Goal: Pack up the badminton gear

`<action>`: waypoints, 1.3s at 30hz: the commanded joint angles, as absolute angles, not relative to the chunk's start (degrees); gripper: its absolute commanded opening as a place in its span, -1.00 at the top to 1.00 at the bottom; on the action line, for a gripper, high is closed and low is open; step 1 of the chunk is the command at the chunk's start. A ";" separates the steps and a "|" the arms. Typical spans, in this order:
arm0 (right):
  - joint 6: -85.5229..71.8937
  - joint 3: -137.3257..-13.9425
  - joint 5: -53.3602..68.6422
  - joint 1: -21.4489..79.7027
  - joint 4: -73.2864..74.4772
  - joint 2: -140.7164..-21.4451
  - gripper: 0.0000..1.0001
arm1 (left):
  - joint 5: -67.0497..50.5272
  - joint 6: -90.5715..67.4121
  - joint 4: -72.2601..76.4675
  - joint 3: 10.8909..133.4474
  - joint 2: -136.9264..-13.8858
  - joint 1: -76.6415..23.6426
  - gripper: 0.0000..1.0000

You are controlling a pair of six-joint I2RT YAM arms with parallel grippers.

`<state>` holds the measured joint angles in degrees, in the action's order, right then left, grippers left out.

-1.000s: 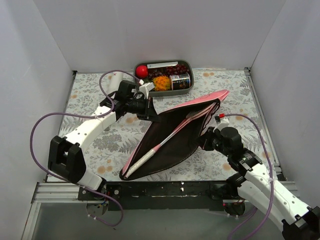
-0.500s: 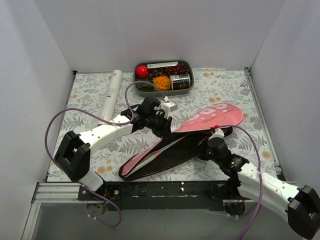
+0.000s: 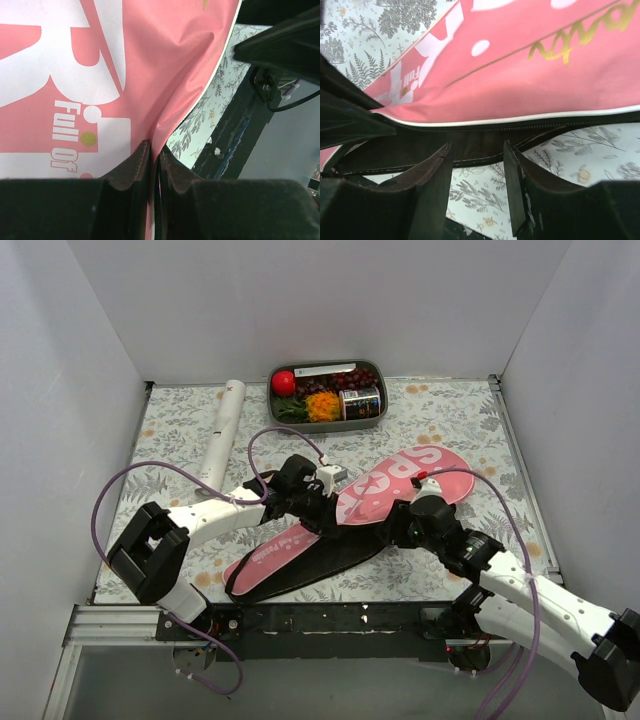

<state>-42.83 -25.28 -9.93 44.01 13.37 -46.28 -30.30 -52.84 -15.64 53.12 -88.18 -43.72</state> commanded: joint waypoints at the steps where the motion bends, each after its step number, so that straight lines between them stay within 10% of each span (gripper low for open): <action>1: -37.01 -34.79 -14.75 44.21 30.79 -41.32 -0.04 | -30.67 -54.31 -12.48 51.86 -85.60 -44.03 0.78; 16: -41.31 -41.40 -33.83 39.73 46.85 -43.94 0.01 | -26.20 -55.90 -15.02 51.33 -86.49 -44.47 0.80; 39: -39.11 -35.24 -25.40 21.71 29.36 -53.35 0.28 | -20.21 -55.81 -21.18 50.54 -84.55 -44.47 0.85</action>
